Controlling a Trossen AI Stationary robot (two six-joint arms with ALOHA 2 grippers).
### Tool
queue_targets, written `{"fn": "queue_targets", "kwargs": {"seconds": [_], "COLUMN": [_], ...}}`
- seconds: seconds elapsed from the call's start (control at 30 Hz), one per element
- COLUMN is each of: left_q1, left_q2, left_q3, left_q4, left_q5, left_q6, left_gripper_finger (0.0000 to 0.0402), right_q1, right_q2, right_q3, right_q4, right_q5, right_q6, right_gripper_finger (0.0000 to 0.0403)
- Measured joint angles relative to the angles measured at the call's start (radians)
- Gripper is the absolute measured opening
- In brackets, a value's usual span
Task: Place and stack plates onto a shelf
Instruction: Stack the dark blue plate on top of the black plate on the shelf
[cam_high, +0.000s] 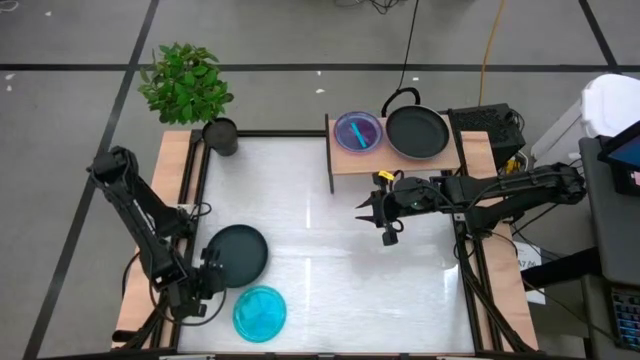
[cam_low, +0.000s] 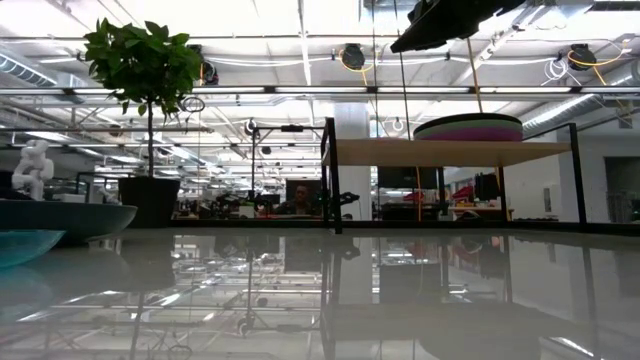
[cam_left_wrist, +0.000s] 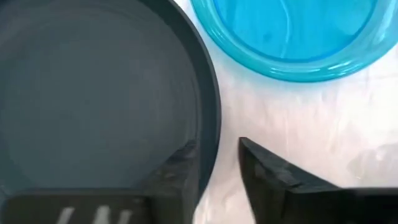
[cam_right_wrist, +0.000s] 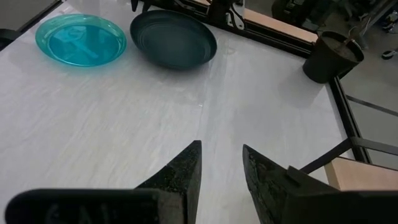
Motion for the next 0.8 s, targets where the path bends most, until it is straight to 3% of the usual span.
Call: {"fn": "queue_targets", "kwargs": {"seconds": [0.23, 0.47, 0.6, 0.8], "left_q1": [-0.039, -0.051, -0.051, -0.051], "left_q2": [0.04, 0.122, 0.148, 0.154], "left_q3": [0.0, 0.0, 0.0, 0.0], "left_q4": [-0.002, -0.006, -0.014, -0.018], "left_q5": [-0.053, -0.052, -0.052, -0.063], "left_q6": [-0.016, 0.034, 0.085, 0.144], "left_gripper_finger": [0.0226, 0.0239, 0.0202, 0.0081], "right_q1": [0.0, 0.0, 0.0, 0.0], "right_q2": [0.0, 0.0, 0.0, 0.0], "right_q3": [0.0, 0.0, 0.0, 0.0], "right_q4": [0.002, 0.002, 0.002, 0.006], "right_q5": [0.0, 0.0, 0.0, 0.0], "right_q6": [0.0, 0.0, 0.0, 0.0], "right_gripper_finger": [0.0102, 0.0102, 0.0102, 0.0102]}}
